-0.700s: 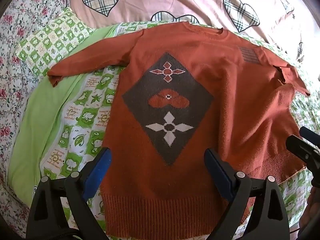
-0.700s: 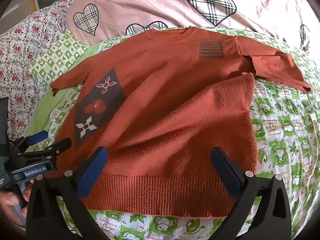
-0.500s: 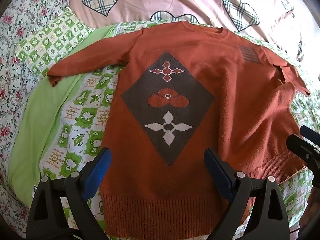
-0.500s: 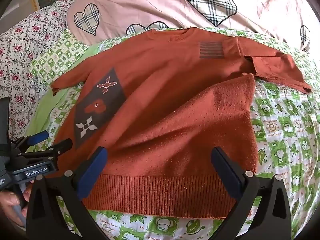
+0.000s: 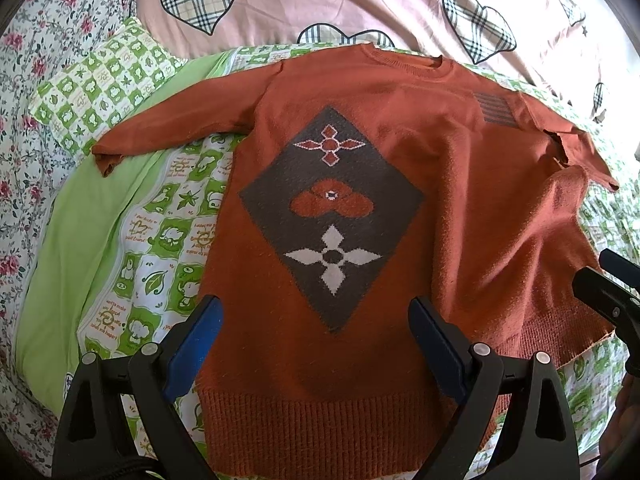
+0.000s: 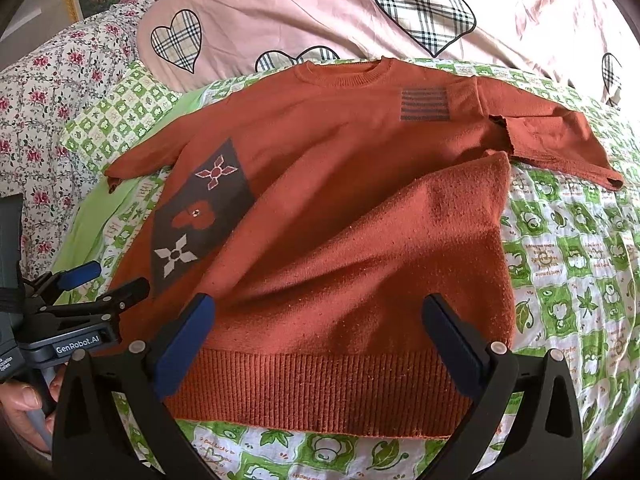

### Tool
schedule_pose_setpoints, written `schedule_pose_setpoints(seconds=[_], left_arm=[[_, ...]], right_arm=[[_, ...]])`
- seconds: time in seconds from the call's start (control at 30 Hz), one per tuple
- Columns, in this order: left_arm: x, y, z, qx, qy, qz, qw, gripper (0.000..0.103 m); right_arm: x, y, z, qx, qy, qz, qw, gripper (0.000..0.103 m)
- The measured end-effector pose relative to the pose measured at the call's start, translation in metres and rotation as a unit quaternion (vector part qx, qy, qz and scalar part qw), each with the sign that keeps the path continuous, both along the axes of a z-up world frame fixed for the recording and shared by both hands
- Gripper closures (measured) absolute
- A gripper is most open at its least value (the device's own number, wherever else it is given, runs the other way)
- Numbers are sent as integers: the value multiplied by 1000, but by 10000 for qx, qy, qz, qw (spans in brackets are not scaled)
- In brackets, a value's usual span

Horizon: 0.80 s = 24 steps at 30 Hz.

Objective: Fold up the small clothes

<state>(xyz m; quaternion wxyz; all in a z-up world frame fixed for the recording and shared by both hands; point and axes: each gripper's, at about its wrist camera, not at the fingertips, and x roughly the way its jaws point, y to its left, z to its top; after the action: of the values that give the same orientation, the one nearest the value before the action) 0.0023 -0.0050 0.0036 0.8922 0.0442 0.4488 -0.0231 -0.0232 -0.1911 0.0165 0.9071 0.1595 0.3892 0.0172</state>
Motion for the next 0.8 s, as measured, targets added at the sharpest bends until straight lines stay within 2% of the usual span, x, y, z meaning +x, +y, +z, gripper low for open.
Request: schedule_pose_setpoints(seconds=[0.47,0.8], left_arm=[[1,1,1,-226,109,-36,9997,9],[2,-1,2,50,-94,-62,9999,9]], right_arm=[[-2,-1,4,12,-76,-33,10000,0],[-2,-3,6,26,-110,-34,9999,0]])
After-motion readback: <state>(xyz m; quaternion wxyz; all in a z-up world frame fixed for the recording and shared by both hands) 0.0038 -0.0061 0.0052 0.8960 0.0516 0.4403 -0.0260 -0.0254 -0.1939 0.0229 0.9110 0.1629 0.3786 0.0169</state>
